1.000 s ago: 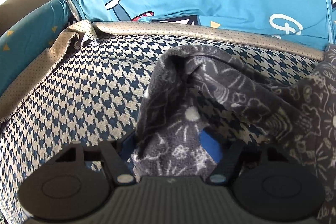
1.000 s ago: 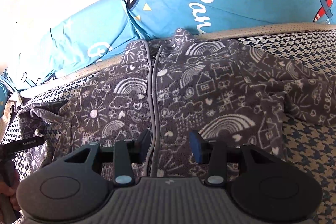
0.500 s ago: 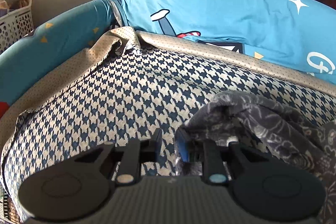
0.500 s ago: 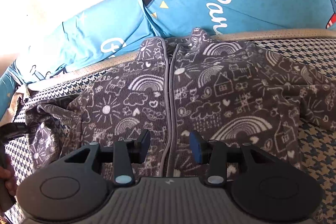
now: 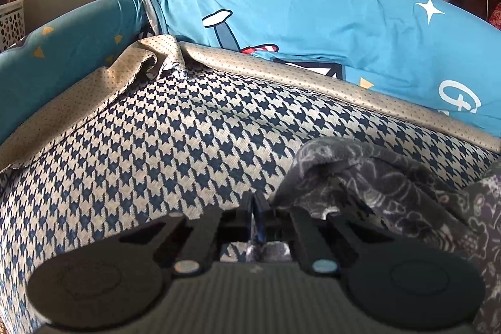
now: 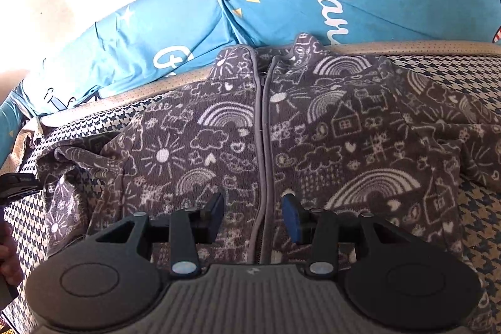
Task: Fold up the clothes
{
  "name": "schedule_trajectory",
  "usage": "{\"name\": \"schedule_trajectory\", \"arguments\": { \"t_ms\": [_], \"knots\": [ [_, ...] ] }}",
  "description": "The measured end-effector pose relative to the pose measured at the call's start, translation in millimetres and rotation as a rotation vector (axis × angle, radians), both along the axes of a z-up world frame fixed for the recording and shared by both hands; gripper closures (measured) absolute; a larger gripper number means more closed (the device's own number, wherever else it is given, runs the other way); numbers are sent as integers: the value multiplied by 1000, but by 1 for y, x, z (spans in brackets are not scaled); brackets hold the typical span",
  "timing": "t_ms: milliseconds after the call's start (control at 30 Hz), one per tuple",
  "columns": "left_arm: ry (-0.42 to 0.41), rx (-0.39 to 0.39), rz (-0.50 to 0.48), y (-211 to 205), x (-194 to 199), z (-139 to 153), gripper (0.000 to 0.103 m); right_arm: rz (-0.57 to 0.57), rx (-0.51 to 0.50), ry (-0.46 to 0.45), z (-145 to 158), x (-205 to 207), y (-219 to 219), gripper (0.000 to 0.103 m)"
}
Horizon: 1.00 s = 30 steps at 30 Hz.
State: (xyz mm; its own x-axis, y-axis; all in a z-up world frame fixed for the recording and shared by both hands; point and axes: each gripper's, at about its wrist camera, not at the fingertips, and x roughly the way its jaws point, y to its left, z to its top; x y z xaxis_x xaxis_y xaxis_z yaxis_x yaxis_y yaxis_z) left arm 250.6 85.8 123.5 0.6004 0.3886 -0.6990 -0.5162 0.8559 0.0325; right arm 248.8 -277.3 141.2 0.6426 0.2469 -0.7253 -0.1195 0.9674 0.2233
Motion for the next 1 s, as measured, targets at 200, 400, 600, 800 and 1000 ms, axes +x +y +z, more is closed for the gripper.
{"name": "schedule_trajectory", "arguments": {
  "t_ms": [200,400,600,800,1000],
  "knots": [
    [-32,119,108,3,-1,13,99,6,-1,-2,0,1,3,62],
    [-45,55,162,24,-3,24,99,6,4,0,-1,1,4,62],
    [-18,-82,81,24,-3,17,94,45,33,-10,-1,0,11,62],
    [-12,-110,-49,16,-10,20,65,150,69,-38,1,-6,34,62],
    [0,-105,-156,14,-13,17,55,212,58,-39,0,-11,53,61]
  ]
}}
